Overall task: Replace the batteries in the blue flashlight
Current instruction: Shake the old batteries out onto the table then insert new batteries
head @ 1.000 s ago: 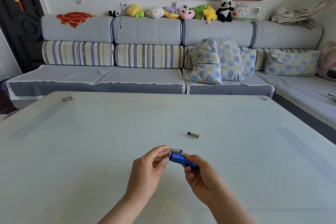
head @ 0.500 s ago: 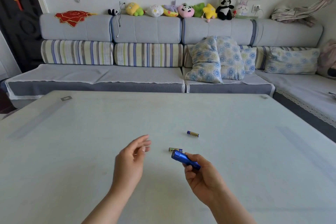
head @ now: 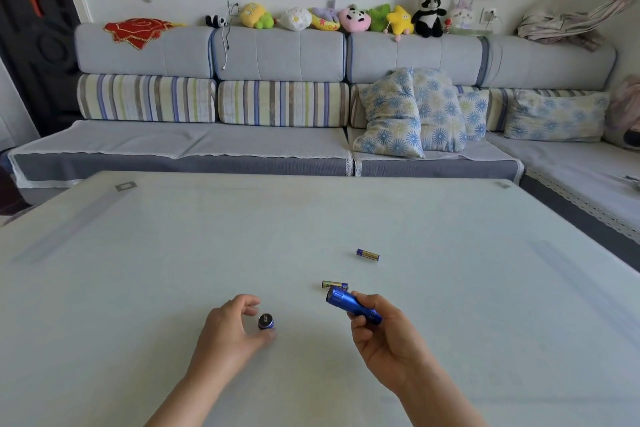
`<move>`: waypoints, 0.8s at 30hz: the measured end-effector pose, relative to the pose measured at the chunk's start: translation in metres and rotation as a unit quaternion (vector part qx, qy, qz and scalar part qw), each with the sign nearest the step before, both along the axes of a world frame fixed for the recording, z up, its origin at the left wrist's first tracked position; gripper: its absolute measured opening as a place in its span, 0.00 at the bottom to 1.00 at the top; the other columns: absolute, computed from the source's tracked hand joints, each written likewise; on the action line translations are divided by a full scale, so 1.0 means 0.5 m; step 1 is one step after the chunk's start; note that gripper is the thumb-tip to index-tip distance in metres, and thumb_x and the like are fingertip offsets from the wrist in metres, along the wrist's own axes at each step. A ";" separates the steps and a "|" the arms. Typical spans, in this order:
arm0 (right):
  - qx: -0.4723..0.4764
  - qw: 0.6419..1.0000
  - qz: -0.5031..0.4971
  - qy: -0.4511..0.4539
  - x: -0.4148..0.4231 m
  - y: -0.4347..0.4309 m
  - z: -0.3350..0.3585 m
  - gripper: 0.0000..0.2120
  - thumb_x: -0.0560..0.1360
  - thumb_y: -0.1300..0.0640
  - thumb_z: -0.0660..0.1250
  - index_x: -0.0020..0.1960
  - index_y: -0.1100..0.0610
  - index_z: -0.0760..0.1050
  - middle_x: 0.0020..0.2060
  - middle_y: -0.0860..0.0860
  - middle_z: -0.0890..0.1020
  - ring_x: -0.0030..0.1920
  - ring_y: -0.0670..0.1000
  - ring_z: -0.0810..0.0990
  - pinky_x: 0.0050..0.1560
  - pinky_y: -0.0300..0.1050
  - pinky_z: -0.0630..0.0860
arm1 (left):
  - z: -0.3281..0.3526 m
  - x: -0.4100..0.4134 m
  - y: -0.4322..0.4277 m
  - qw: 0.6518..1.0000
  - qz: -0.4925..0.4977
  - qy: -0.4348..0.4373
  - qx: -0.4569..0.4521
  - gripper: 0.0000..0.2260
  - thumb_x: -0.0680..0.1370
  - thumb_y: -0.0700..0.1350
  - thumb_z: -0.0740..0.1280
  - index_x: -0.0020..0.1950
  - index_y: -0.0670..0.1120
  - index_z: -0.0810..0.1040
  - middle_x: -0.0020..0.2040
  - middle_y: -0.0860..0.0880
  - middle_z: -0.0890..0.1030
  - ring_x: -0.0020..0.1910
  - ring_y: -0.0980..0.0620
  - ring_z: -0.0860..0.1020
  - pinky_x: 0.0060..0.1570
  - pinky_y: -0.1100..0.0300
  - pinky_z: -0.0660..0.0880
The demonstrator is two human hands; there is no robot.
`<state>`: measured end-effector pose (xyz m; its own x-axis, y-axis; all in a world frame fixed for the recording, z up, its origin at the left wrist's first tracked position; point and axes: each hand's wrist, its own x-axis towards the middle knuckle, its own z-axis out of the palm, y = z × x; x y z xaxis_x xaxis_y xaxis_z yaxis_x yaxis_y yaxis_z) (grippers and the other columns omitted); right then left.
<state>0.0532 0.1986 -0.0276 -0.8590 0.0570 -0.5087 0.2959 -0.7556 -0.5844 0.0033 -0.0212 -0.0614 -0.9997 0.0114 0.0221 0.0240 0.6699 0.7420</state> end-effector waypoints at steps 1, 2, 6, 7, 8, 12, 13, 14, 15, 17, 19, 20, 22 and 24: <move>0.001 1.000 0.000 0.000 0.000 0.000 0.001 0.04 0.68 0.65 0.68 0.41 0.65 0.78 0.27 0.57 0.78 0.22 0.47 0.71 0.19 0.34 0.68 | 0.000 0.000 0.001 1.000 0.002 0.011 -0.010 0.20 0.64 0.47 0.77 0.52 0.52 0.75 0.45 0.54 0.78 0.49 0.49 0.75 0.45 0.58 0.68; 0.002 1.000 0.000 0.001 0.001 0.001 0.001 0.04 0.68 0.65 0.67 0.41 0.65 0.78 0.27 0.57 0.78 0.22 0.47 0.72 0.19 0.33 0.68 | 0.000 0.001 0.002 1.000 0.004 0.022 -0.020 0.18 0.64 0.48 0.77 0.50 0.52 0.76 0.44 0.54 0.78 0.48 0.49 0.75 0.44 0.58 0.69; 0.001 1.000 -0.001 0.001 0.001 0.004 0.004 0.05 0.68 0.65 0.68 0.42 0.65 0.78 0.27 0.57 0.78 0.22 0.46 0.72 0.19 0.34 0.68 | 0.008 0.007 0.006 0.998 0.003 0.051 -0.039 0.09 0.64 0.48 0.76 0.41 0.53 0.80 0.40 0.54 0.78 0.42 0.50 0.75 0.39 0.59 0.68; 0.001 1.000 -0.001 0.002 0.001 0.004 0.004 0.04 0.68 0.65 0.68 0.42 0.65 0.78 0.27 0.57 0.79 0.22 0.46 0.72 0.19 0.34 0.68 | 0.009 0.008 0.006 0.998 0.000 0.052 -0.041 0.08 0.65 0.48 0.76 0.40 0.54 0.79 0.40 0.54 0.79 0.42 0.51 0.76 0.38 0.59 0.68; 0.000 1.000 0.000 0.003 0.000 0.004 0.004 0.04 0.68 0.65 0.68 0.42 0.65 0.78 0.27 0.57 0.79 0.22 0.46 0.72 0.19 0.34 0.68 | 0.011 0.009 0.006 0.998 -0.002 0.051 -0.037 0.08 0.65 0.47 0.76 0.39 0.54 0.79 0.40 0.55 0.80 0.42 0.52 0.77 0.38 0.60 0.69; -0.003 1.000 0.001 0.005 0.000 0.004 0.003 0.04 0.67 0.65 0.68 0.41 0.65 0.78 0.27 0.58 0.78 0.22 0.47 0.71 0.19 0.34 0.67 | 0.021 0.013 0.011 0.998 0.009 0.053 0.026 0.08 0.66 0.42 0.75 0.36 0.55 0.78 0.36 0.57 0.84 0.38 0.62 0.81 0.35 0.71 0.71; -0.004 1.000 0.002 0.004 0.000 0.003 0.003 0.04 0.67 0.65 0.68 0.42 0.65 0.78 0.27 0.57 0.79 0.22 0.47 0.71 0.19 0.34 0.68 | 0.025 0.014 0.014 0.997 0.010 0.061 0.040 0.09 0.66 0.41 0.74 0.36 0.55 0.78 0.35 0.57 0.84 0.35 0.65 0.81 0.33 0.74 0.71; -0.004 1.000 0.003 0.004 0.000 0.003 0.003 0.04 0.67 0.65 0.68 0.42 0.65 0.78 0.27 0.58 0.79 0.22 0.47 0.71 0.19 0.34 0.68 | 0.029 0.015 0.018 0.996 0.009 0.069 0.053 0.10 0.66 0.40 0.74 0.36 0.54 0.78 0.35 0.57 0.84 0.34 0.66 0.80 0.32 0.75 0.72; -0.006 1.000 0.003 0.004 0.000 0.002 0.003 0.04 0.67 0.65 0.68 0.42 0.65 0.78 0.27 0.58 0.79 0.22 0.47 0.71 0.19 0.34 0.68 | 0.035 0.016 0.022 0.995 0.008 0.076 0.065 0.10 0.66 0.39 0.73 0.36 0.54 0.78 0.34 0.57 0.84 0.34 0.66 0.80 0.33 0.76 0.72; -0.008 1.000 0.003 0.005 0.001 0.002 0.003 0.04 0.67 0.65 0.68 0.42 0.65 0.78 0.27 0.58 0.79 0.22 0.47 0.71 0.19 0.34 0.68 | 0.046 0.020 0.031 0.992 -0.001 0.089 0.087 0.10 0.66 0.39 0.73 0.36 0.54 0.79 0.34 0.59 0.84 0.33 0.65 0.80 0.34 0.76 0.72; -0.006 1.000 0.004 0.008 0.002 0.002 0.005 0.05 0.67 0.65 0.68 0.42 0.65 0.78 0.27 0.57 0.79 0.22 0.47 0.71 0.19 0.34 0.68 | 0.056 0.023 0.040 0.989 -0.015 0.107 0.103 0.11 0.66 0.38 0.74 0.37 0.55 0.81 0.34 0.57 0.84 0.35 0.64 0.81 0.35 0.77 0.73; -0.003 1.000 0.005 0.009 0.002 0.002 0.006 0.05 0.67 0.65 0.68 0.43 0.65 0.78 0.27 0.57 0.79 0.22 0.47 0.71 0.19 0.34 0.68 | 0.061 0.025 0.045 0.987 -0.023 0.116 0.109 0.11 0.66 0.38 0.74 0.38 0.56 0.81 0.35 0.56 0.84 0.36 0.64 0.81 0.37 0.78 0.73; 0.005 1.000 0.007 0.012 0.003 0.001 0.008 0.06 0.67 0.65 0.69 0.44 0.65 0.78 0.28 0.57 0.78 0.23 0.47 0.71 0.19 0.34 0.68 | 0.069 0.029 0.054 0.983 -0.043 0.128 0.125 0.12 0.67 0.38 0.73 0.42 0.56 0.82 0.39 0.54 0.84 0.38 0.63 0.81 0.39 0.79 0.73; 0.016 1.000 0.011 0.016 0.005 0.000 0.011 0.08 0.67 0.65 0.69 0.45 0.66 0.79 0.29 0.57 0.78 0.23 0.47 0.71 0.20 0.34 0.68 | 0.076 0.033 0.063 0.978 -0.066 0.128 0.151 0.13 0.68 0.36 0.72 0.45 0.54 0.83 0.41 0.53 0.83 0.39 0.62 0.82 0.40 0.79 0.73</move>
<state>0.0555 0.1986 -0.0223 -0.8762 0.0540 -0.4790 0.2928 -0.7297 -0.6179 0.0198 0.0101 -0.0233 -0.9516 0.0936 0.2928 0.3053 0.3998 0.8643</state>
